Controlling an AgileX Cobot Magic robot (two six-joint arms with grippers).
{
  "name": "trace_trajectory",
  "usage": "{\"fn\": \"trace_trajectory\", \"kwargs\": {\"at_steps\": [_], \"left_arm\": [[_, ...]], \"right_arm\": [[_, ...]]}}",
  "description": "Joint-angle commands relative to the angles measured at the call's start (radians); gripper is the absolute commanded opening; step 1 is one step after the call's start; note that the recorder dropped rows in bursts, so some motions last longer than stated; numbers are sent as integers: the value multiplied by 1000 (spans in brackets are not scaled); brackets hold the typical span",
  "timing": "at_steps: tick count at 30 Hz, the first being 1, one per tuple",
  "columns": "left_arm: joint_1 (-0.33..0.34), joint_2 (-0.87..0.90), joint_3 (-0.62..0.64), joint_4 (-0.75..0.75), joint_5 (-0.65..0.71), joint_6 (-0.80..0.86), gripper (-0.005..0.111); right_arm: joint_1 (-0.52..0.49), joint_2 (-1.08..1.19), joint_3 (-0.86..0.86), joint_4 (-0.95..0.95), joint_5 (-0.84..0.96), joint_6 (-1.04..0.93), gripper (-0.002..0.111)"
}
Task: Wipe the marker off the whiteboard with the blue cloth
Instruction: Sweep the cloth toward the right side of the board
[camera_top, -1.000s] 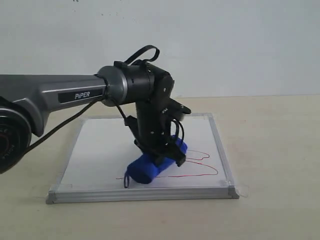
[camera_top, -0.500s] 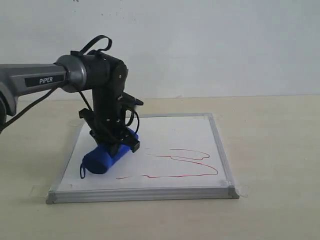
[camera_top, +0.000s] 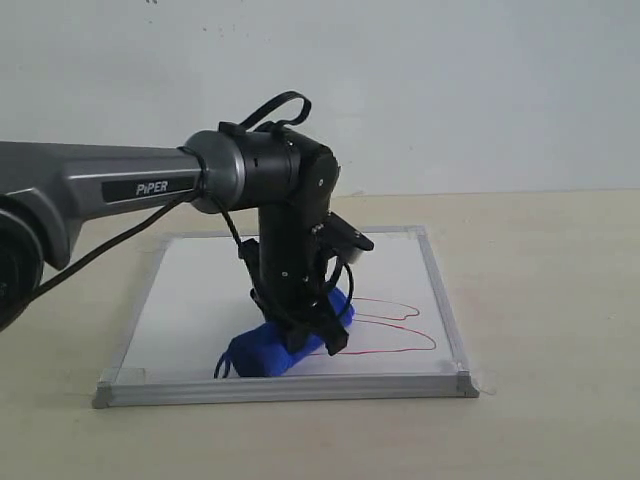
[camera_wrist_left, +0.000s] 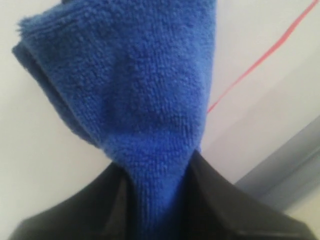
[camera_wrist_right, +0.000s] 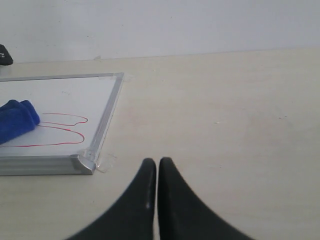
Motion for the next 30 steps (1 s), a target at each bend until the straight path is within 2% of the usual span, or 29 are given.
{"fn": "trace_trajectory", "kwargs": {"at_steps": [1, 5, 9, 14, 17, 23, 28, 30], "left_arm": [[33, 35, 27, -93, 35, 8, 4], [66, 17, 69, -26, 35, 8, 4], [91, -33, 176, 74, 35, 8, 4], [147, -90, 280, 118, 35, 13, 4], [191, -129, 327, 109, 35, 89, 4], [264, -213, 402, 92, 11, 93, 4], [251, -242, 405, -40, -46, 134, 4], [220, -242, 409, -51, -68, 138, 4]], "right_arm": [[-2, -5, -1, -4, -2, -3, 1], [-2, -5, -1, -4, -2, -3, 1], [-2, -5, -1, -4, -2, -3, 1], [-2, -5, -1, -4, -2, -3, 1], [-2, -5, -1, -4, -2, -3, 1], [-2, -5, -1, -4, -2, -3, 1], [-2, -5, -1, -4, -2, -3, 1], [-2, -5, -1, -4, -2, -3, 1]]}}
